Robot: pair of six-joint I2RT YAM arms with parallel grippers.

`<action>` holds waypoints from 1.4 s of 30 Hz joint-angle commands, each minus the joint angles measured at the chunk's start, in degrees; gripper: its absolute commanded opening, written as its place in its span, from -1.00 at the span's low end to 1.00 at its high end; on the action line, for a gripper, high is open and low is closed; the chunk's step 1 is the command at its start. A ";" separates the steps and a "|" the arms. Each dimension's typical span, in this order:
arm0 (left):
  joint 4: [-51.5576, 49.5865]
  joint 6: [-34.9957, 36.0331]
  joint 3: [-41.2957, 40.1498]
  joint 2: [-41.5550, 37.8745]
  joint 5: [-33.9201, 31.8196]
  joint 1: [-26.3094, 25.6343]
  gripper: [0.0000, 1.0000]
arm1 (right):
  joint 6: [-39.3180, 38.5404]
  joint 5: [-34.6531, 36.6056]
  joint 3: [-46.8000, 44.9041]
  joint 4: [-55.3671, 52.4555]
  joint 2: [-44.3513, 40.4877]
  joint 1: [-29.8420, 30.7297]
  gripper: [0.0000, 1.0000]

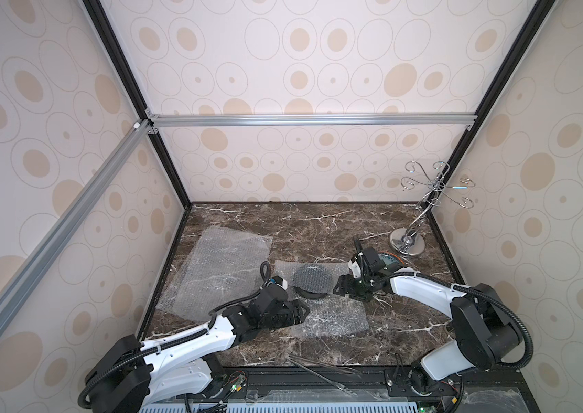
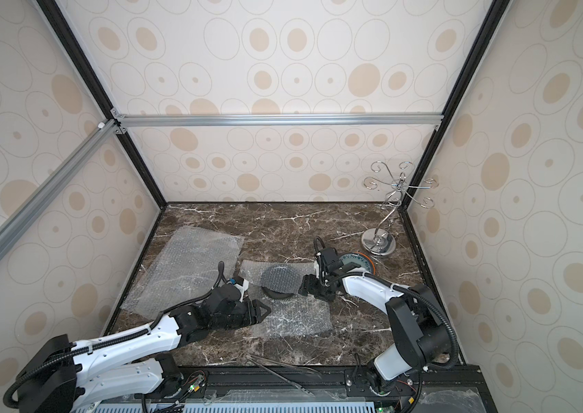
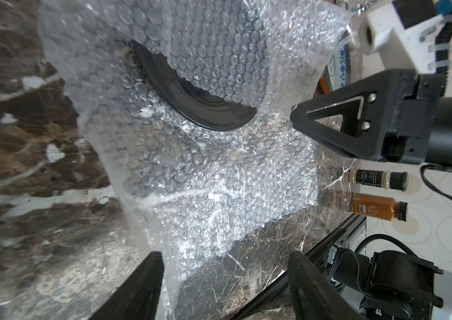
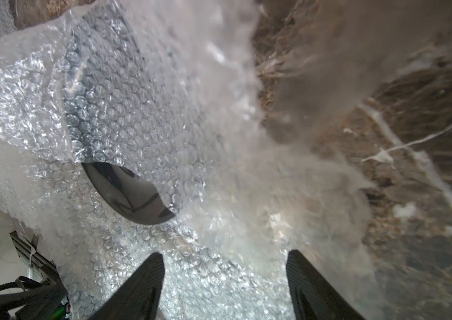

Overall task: Unpack dinner plates from bubble wrap
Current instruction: Unwrap the bubble wrap at the center of the board.

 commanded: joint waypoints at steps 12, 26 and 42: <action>6.31 0.40 8.71 9.70 -4.35 -3.08 0.41 | 0.93 -0.32 2.13 2.44 2.06 -0.46 0.07; 5.82 1.81 11.48 10.01 -6.17 -3.08 0.40 | 1.52 0.25 2.65 3.55 1.35 -0.55 -0.51; 14.30 1.51 5.70 14.77 -6.49 -5.22 0.35 | 4.78 -1.60 6.68 5.13 -1.44 -1.73 -1.00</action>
